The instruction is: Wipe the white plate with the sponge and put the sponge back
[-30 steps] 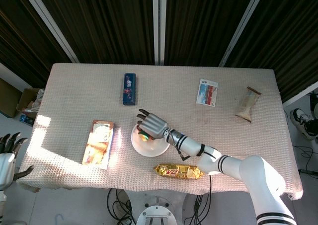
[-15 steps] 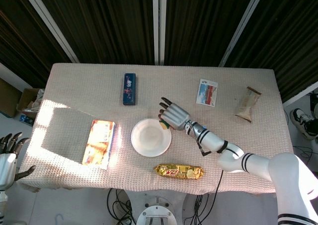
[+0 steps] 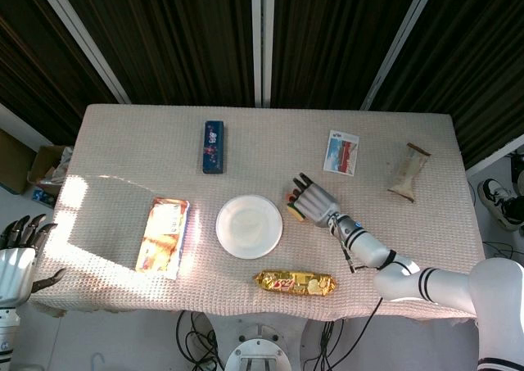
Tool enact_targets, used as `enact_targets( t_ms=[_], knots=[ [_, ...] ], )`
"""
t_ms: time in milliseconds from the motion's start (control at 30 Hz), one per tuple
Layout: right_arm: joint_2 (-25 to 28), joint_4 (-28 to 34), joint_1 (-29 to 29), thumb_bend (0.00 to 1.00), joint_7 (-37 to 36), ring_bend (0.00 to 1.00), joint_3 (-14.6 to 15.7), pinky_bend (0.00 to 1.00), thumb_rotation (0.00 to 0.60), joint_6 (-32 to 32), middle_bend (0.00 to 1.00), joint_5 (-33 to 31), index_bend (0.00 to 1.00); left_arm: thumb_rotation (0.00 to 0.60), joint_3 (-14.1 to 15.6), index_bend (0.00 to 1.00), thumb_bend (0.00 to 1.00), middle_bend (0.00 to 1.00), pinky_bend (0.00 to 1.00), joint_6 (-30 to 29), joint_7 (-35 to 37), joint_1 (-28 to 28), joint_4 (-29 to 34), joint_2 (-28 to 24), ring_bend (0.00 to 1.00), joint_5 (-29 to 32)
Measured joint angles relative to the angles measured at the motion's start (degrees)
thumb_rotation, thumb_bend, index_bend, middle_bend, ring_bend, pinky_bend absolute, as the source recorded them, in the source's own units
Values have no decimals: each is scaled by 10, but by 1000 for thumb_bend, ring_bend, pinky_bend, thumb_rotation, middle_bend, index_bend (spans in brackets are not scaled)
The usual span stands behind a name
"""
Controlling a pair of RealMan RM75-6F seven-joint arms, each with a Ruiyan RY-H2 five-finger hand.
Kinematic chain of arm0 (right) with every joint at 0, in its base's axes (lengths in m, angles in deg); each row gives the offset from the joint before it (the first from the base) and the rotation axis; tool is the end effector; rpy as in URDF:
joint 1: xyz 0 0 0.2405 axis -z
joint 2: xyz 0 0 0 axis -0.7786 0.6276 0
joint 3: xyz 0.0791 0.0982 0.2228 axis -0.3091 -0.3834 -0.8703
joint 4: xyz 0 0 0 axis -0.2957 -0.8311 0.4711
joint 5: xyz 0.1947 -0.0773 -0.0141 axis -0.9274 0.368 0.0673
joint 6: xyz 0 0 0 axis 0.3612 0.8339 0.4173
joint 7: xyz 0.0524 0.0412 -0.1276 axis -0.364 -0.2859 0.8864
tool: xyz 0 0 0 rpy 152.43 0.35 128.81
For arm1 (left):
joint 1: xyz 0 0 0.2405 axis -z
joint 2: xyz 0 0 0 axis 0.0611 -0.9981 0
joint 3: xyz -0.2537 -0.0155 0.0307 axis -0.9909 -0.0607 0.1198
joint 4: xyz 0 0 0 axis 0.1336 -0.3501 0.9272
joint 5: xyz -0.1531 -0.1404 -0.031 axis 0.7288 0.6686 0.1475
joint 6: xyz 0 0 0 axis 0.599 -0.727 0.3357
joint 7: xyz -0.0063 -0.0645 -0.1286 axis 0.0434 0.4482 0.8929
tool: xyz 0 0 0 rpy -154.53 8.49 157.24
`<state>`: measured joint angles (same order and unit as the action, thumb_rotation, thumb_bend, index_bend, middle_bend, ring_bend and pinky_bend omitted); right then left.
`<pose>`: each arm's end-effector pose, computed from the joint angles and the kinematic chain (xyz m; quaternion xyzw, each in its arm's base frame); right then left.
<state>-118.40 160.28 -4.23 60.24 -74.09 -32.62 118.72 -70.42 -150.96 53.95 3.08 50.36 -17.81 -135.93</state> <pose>-0.1415 -0.3640 -0.0500 0.8967 -0.1442 0.1899 0.3730 -0.3229 0.1464 0.1569 -0.5904 -0.3734 -0.3397 0.6298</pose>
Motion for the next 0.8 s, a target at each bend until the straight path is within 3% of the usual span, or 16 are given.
enact_targets(
  t_ms=[133, 433, 667, 800],
  knots=[
    [12, 42, 10, 138, 25, 0, 2, 0, 600, 25, 0, -23, 0, 600, -1, 215, 0, 119, 116, 2, 0, 3, 1, -1, 85, -1],
    [105, 161, 95, 121, -8, 0, 3, 0, 600, 182, 59, -7, 0, 600, -7, 215, 0, 119, 117, 6, 3, 11, 3, -3, 85, 1],
    [196, 240, 238, 130, -72, 0, 25, 0, 600, 375, 74, 41, 0, 600, -13, 216, 0, 119, 116, 6, -5, 17, 5, -2, 85, 3],
    [234, 271, 319, 132, -128, 0, 45, 0, 600, 454, 76, 72, 0, 600, -15, 215, 0, 118, 117, 9, -15, 21, 11, 1, 85, 5]
  ],
)
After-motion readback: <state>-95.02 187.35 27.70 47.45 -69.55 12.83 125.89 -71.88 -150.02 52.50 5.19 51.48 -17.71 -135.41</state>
